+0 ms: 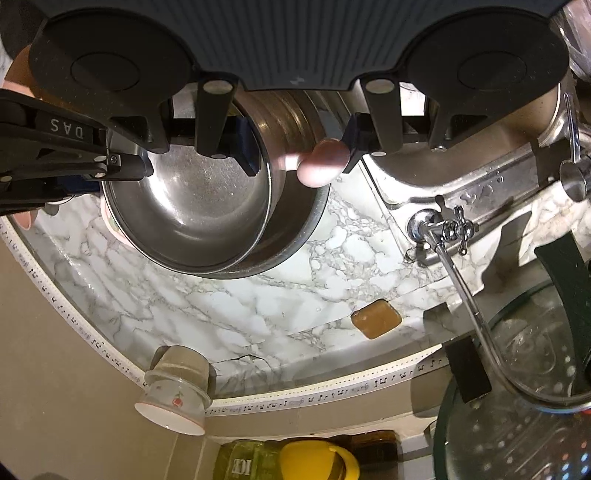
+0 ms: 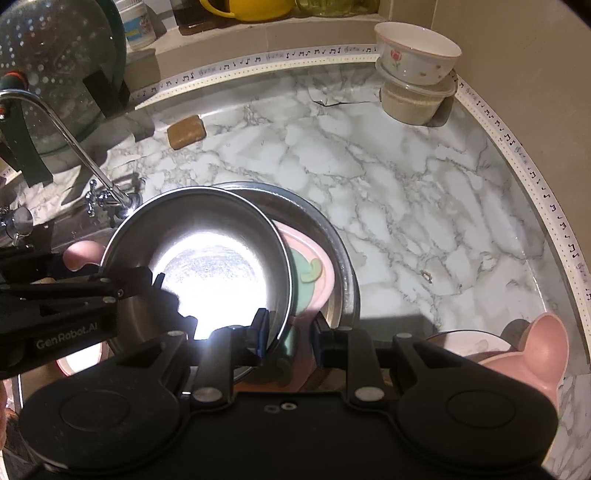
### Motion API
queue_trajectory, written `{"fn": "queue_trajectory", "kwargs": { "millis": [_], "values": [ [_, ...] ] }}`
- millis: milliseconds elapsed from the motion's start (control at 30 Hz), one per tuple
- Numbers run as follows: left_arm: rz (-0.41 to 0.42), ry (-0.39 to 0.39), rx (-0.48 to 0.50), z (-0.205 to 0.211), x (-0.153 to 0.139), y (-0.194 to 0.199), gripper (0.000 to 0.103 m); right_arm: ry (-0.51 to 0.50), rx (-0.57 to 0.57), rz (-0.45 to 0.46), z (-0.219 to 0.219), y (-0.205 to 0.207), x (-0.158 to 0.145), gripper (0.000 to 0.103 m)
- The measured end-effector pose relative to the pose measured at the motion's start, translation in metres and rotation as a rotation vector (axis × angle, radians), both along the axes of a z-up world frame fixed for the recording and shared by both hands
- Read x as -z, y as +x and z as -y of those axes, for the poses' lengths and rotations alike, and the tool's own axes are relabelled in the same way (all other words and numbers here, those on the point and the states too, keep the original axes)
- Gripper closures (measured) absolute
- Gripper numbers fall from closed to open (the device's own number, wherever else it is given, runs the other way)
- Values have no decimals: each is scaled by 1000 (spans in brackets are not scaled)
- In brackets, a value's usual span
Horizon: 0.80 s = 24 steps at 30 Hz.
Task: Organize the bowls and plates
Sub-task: 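Lower the steel pot into the steel bowl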
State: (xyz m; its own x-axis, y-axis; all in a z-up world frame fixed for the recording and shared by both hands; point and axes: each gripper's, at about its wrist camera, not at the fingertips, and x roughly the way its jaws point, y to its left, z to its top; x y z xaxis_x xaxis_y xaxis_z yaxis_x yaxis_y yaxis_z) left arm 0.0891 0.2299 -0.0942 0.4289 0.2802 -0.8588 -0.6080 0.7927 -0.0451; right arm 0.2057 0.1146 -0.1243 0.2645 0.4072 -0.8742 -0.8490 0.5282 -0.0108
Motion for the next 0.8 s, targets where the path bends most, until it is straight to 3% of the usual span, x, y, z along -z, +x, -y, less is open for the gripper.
{"fn": "queue_trajectory", "kwargs": {
  "millis": [400,800],
  "values": [
    [-37,49,64,10,4,10,54,-35,9,2,-4,8,11,81],
    [6,60,53,0,-11,6,51,-52,6,-19,-6,9,11,81]
  ]
}}
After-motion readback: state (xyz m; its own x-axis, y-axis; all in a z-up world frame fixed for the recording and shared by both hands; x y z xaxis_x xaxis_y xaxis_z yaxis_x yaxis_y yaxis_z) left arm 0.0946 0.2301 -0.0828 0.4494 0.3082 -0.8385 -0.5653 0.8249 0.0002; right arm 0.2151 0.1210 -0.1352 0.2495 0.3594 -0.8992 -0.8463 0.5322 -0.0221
